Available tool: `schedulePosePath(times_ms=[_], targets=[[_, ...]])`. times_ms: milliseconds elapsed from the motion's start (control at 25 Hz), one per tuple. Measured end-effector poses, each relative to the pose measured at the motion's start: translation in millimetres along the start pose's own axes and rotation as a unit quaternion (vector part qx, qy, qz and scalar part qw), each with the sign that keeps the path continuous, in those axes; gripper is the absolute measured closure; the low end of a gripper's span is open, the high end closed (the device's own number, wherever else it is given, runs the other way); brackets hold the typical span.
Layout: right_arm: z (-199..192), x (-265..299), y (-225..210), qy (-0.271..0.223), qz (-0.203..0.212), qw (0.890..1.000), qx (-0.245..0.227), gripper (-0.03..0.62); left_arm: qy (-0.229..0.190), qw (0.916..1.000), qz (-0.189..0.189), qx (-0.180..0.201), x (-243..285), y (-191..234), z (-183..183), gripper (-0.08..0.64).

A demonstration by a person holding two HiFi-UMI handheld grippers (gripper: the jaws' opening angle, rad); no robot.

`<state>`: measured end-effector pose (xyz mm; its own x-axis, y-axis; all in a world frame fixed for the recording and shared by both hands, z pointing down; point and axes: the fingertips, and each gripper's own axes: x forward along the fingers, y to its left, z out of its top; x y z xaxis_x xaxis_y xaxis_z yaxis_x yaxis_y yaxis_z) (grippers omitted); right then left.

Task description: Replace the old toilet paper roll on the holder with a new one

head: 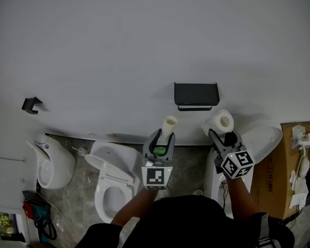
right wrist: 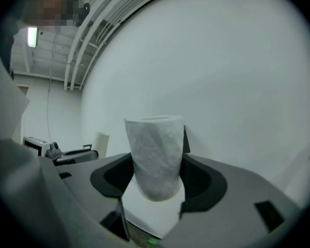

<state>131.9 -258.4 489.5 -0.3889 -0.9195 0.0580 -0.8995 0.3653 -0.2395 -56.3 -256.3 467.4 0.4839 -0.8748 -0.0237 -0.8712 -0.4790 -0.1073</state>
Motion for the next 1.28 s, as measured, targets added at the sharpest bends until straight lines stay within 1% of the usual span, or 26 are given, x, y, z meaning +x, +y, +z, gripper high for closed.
schedulePosePath(times_ms=[80, 200, 320, 480, 680, 800, 880, 960, 1160, 1280], targets=[[5, 5, -2, -0.011, 0.002, 1.000, 0.030, 0.319, 0.005, 1.0000, 0.003, -0.007, 0, 2, -3, 0.397], [5, 10, -8, -0.020, -0.002, 0.997, 0.069, 0.321, -0.001, 0.9999, 0.003, -0.014, 1, 4, -2, 0.397], [1, 12, -17, -0.025, -0.009, 0.994, 0.108, 0.319, 0.000, 1.0000, -0.004, -0.002, 6, 6, -1, 0.397], [-2, 13, -30, -0.039, -0.025, 0.985, 0.169, 0.321, -0.016, 0.9998, -0.007, -0.004, 10, 8, 5, 0.397], [-1, 16, -45, -0.054, -0.032, 0.970, 0.236, 0.321, -0.006, 0.9999, -0.012, -0.006, 11, 7, 0, 0.396], [0, 17, -55, -0.067, -0.040, 0.957, 0.278, 0.321, -0.006, 0.9999, -0.011, -0.010, 12, 8, -2, 0.396], [-1, 17, -62, -0.076, -0.046, 0.947, 0.309, 0.321, -0.006, 0.9999, -0.009, -0.009, 11, 10, -2, 0.396], [-3, 17, -69, -0.085, -0.051, 0.934, 0.344, 0.321, -0.005, 0.9999, -0.007, -0.009, 10, 12, -2, 0.396], [-12, 18, -89, -0.106, -0.055, 0.894, 0.431, 0.321, -0.003, 0.9998, -0.016, -0.011, 10, 10, -4, 0.396], [-16, 20, -98, -0.112, -0.058, 0.879, 0.461, 0.321, -0.001, 0.9998, -0.017, -0.011, 8, 8, -5, 0.396]])
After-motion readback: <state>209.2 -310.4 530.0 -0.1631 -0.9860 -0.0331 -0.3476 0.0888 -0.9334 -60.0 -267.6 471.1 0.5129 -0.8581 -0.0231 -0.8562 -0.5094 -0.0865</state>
